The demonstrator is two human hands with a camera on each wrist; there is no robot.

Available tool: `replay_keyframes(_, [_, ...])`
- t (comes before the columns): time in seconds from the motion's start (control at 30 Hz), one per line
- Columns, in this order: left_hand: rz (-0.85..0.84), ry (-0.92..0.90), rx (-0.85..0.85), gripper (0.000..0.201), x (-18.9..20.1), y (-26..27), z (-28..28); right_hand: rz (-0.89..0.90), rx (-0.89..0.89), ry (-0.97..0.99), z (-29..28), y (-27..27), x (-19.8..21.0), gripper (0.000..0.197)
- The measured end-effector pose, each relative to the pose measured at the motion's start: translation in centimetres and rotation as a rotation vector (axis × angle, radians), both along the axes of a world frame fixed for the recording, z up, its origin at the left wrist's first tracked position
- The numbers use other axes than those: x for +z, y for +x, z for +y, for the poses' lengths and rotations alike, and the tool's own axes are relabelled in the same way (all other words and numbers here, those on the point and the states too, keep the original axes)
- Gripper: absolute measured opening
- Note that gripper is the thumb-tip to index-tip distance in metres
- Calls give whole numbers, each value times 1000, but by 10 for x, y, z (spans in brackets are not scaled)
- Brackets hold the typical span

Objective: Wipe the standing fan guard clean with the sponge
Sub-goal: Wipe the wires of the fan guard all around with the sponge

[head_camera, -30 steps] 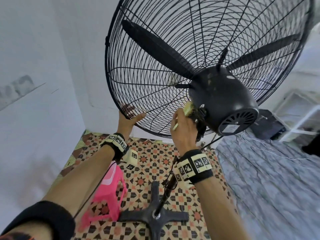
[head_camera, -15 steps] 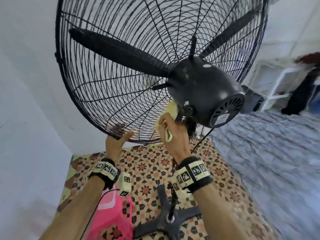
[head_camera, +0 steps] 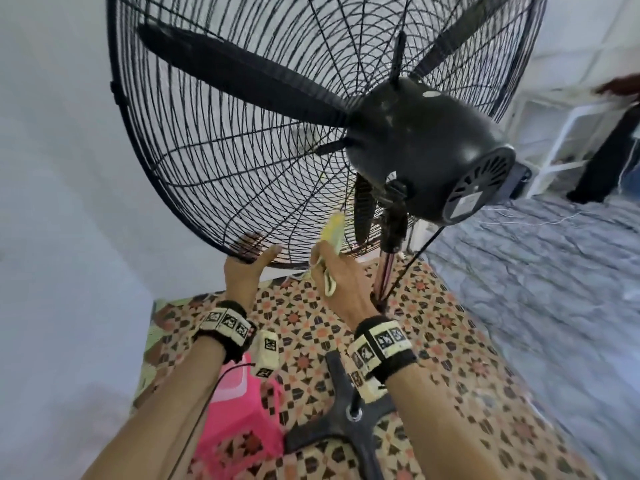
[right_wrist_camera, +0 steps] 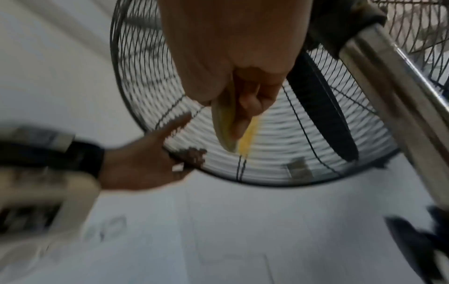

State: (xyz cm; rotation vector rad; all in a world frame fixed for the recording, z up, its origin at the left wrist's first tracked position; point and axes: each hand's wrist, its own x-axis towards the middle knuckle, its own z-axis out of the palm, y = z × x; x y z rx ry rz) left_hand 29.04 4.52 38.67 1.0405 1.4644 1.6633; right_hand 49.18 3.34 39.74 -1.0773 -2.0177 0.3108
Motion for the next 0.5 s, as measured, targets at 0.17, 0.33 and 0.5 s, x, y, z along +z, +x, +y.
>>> replay_keyframes(0.17, [8,-6,-7,54,3,0,0,147,-16,-99,-15,-4,-26,10])
replay_keyframes(0.33, [29,19,1,72,5,0,-3,167,49,-165,-20,-29,-34,9])
replay_keyframes(0.5, [47,11,-1,59,3,1,-6,32,-11,-135,-27,-30,-57,4])
